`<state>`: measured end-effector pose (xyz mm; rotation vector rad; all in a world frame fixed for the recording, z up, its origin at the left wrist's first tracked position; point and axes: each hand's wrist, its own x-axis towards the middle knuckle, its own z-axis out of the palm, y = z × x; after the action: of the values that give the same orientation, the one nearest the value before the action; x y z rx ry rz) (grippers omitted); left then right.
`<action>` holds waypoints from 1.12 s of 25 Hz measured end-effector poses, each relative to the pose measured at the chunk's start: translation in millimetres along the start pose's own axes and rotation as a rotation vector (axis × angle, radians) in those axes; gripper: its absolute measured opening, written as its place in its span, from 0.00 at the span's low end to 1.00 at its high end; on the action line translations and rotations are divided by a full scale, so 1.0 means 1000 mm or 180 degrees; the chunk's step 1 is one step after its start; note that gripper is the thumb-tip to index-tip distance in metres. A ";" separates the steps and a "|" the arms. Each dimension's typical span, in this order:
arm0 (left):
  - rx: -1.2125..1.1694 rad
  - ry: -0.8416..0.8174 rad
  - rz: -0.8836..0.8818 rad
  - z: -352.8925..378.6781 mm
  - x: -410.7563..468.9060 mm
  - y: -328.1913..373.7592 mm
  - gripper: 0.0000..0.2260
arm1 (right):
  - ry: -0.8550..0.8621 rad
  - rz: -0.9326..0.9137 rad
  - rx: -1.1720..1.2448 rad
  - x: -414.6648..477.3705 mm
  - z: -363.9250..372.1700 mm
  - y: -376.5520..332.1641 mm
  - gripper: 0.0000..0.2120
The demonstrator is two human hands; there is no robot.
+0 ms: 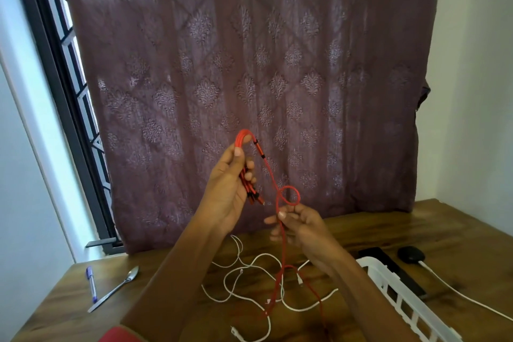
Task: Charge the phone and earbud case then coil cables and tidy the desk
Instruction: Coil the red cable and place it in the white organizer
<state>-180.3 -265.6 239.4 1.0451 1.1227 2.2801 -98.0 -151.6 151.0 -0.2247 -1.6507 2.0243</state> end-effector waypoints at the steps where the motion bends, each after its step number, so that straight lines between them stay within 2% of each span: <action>1: 0.0100 0.0009 0.0004 -0.002 -0.003 -0.003 0.11 | 0.0089 -0.0043 -0.0063 -0.001 0.002 0.002 0.04; 5: 0.0453 0.0089 0.0046 -0.007 -0.013 -0.016 0.11 | 0.0587 -0.0470 -0.0749 -0.001 0.010 0.005 0.06; 12: 0.0667 0.0235 0.0057 -0.021 -0.023 -0.020 0.10 | 0.1658 -0.0943 -0.1339 0.000 -0.003 0.002 0.08; 15: 0.0552 0.0251 0.0071 -0.028 -0.023 -0.015 0.10 | 0.2083 -0.0854 -0.1360 0.004 -0.016 0.002 0.09; 17: 0.0478 0.0174 0.0089 -0.030 -0.022 -0.010 0.09 | 0.2243 -0.0691 -0.1492 0.009 -0.028 0.004 0.05; 18: 0.0459 0.0121 0.0093 -0.030 -0.021 -0.008 0.09 | 0.2260 -0.0572 -0.1623 0.011 -0.032 0.007 0.02; 21: 0.0487 -0.0054 0.0067 -0.026 -0.020 -0.003 0.10 | 0.2102 -0.0203 -0.2510 0.013 -0.034 0.019 0.07; 23: 0.0518 -0.0187 0.0022 -0.021 -0.020 -0.002 0.10 | 0.1930 -0.0168 -0.3053 0.013 -0.025 0.024 0.09; 26: 0.0551 -0.0331 -0.0041 -0.014 -0.022 -0.005 0.10 | 0.1724 -0.0763 -0.3223 0.016 -0.007 0.023 0.26; 28: 0.0558 -0.0388 -0.0092 -0.011 -0.022 -0.006 0.11 | 0.1539 -0.1296 -0.2934 0.019 0.007 0.013 0.29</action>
<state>-174.3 -281.3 219.8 1.2079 1.2960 2.0947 -121.0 -149.7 143.6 -0.5803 -1.9626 0.7316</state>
